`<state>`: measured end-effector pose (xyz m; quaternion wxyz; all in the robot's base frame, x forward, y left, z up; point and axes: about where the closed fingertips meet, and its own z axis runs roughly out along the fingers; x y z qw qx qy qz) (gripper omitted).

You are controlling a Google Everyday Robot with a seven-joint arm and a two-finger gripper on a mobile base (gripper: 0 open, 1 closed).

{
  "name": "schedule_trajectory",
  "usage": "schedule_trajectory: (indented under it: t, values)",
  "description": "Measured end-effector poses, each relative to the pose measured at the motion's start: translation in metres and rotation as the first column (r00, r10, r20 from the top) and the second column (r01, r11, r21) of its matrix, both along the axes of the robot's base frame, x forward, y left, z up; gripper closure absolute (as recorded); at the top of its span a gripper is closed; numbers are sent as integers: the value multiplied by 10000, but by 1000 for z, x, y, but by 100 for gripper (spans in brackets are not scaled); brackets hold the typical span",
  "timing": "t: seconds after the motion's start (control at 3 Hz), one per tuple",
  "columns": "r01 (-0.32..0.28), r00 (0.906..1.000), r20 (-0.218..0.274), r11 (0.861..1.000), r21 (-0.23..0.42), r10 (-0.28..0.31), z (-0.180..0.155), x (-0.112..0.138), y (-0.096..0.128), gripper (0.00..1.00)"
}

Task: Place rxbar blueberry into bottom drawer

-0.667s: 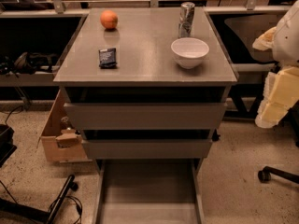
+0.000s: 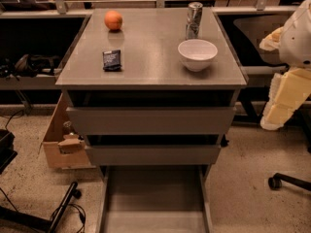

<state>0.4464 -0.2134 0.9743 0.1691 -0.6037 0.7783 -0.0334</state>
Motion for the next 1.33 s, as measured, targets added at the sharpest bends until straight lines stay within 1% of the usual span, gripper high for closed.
schedule_trajectory:
  t: [0.33,0.67,1.0,1.33]
  values:
    - [125,9997,196,9970,761,-140,-18,35,13,0]
    - [821,9964,109,9885,1270,-842,-27,84,22,0]
    - [1986,9797,38,9738,1105,-2003,-17,136,41,0]
    - [3295,9441,-155,9414,719,-3293,-18,192,63,0]
